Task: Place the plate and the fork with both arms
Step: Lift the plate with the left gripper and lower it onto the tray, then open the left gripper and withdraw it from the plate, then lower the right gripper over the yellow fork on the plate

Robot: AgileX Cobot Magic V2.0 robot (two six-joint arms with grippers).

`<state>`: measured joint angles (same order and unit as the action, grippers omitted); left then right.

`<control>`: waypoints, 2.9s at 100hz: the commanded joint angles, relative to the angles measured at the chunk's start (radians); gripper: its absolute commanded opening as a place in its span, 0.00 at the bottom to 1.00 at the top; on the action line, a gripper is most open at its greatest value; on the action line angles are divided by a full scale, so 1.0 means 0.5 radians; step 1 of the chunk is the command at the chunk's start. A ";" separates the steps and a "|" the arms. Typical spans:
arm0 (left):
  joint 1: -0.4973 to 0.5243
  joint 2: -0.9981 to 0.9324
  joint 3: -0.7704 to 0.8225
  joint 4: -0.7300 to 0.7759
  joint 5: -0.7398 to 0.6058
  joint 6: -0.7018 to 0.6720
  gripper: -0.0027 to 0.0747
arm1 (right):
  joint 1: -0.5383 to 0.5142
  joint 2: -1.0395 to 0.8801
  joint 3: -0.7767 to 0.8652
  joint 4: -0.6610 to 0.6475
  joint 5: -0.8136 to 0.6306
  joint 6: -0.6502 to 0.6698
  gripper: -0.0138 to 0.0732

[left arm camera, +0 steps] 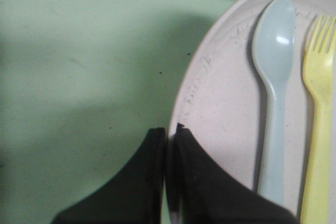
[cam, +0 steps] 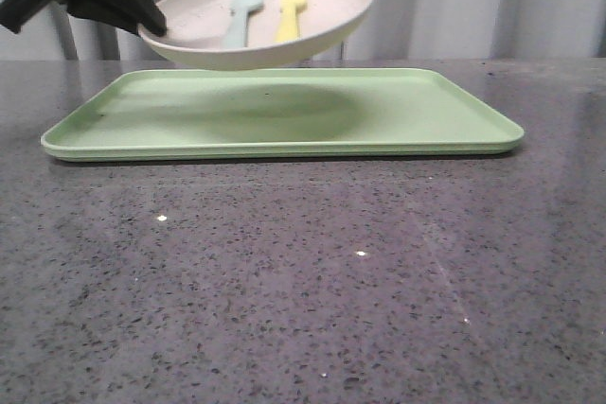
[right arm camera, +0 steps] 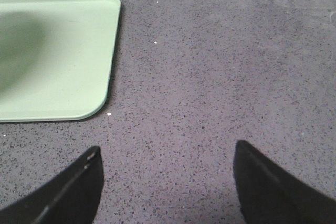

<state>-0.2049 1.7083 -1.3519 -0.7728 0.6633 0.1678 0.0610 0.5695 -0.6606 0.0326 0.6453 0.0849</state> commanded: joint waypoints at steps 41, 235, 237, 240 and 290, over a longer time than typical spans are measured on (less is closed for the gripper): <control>-0.058 0.160 -0.074 -0.130 -0.150 -0.066 0.01 | -0.010 0.021 -0.071 0.005 -0.123 -0.015 0.76; 0.510 -1.799 1.084 0.875 -0.295 -0.071 0.25 | 0.385 0.897 -0.969 0.057 0.179 -0.011 0.76; 0.513 -1.818 1.093 0.881 -0.295 -0.071 0.25 | 0.401 0.930 -1.003 0.057 0.184 -0.008 0.76; 0.518 -1.840 1.106 0.886 -0.295 -0.071 0.25 | 0.422 0.978 -1.049 0.057 0.198 -0.006 0.76; 0.525 -1.905 1.130 0.882 -0.274 -0.071 0.25 | 0.808 1.916 -2.026 0.053 0.544 0.170 0.76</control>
<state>0.0543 0.7615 -0.7584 -0.3176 0.5874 0.1410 0.4425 1.4935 -1.5660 0.0611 0.9266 0.1465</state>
